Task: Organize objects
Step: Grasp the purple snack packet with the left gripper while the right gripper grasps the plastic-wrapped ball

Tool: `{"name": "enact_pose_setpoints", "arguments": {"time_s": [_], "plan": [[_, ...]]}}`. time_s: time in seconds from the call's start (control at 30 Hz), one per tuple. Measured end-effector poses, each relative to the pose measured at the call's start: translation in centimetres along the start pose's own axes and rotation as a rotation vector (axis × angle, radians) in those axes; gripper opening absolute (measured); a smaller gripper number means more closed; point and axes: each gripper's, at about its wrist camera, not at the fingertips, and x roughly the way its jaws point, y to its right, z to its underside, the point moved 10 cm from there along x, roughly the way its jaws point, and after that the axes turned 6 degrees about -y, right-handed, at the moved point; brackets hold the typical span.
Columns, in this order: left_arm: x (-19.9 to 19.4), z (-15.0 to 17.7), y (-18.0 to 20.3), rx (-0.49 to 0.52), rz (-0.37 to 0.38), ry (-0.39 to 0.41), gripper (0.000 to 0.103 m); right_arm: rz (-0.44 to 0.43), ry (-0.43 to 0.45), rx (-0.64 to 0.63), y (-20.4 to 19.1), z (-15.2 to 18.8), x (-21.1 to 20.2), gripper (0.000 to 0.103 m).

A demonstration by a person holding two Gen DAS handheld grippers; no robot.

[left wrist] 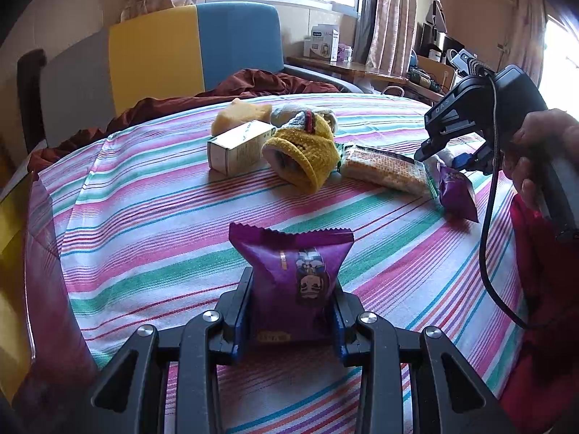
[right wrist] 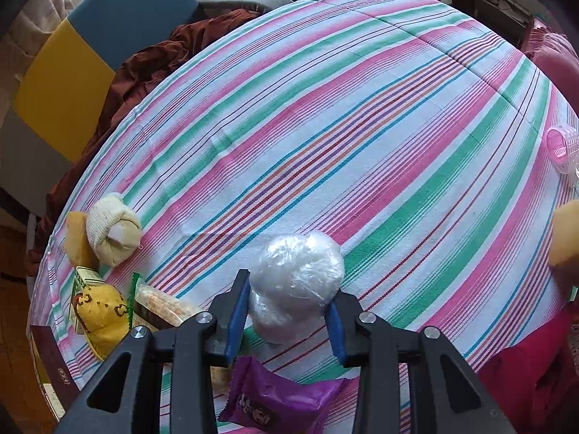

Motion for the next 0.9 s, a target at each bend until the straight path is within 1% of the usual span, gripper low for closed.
{"name": "enact_pose_setpoints", "arguments": {"time_s": [0.33, 0.43, 0.5, 0.6, 0.73, 0.83, 0.9], "plan": [[-0.2, 0.1, 0.1, 0.005, -0.027, -0.004, 0.036, 0.006, 0.005, -0.016, -0.3, -0.5, 0.2, 0.038], [-0.8, 0.4, 0.1, -0.008, -0.047, -0.026, 0.035, 0.003, 0.009, -0.016, -0.3, -0.7, 0.3, 0.038], [-1.4, 0.5, 0.2, -0.012, -0.052, -0.025, 0.035, 0.005, 0.012, -0.02, -0.4, -0.9, 0.4, 0.038], [-3.1, -0.1, 0.2, -0.025, -0.048, 0.005, 0.035, 0.008, 0.015, -0.027, -0.5, -1.0, 0.4, 0.038], [-6.6, -1.7, 0.0, -0.03, -0.058, 0.074, 0.035, 0.002, 0.018, -0.024, -0.5, -1.2, 0.5, 0.038], [-8.6, -2.2, -1.0, -0.064, -0.068, 0.096, 0.035, -0.001, 0.02, -0.025, -0.6, -1.3, 0.5, 0.038], [-9.4, -2.2, -2.2, -0.094, -0.084, 0.094, 0.035, -0.002, 0.022, -0.023, -0.5, -1.4, 0.5, 0.038]]}}
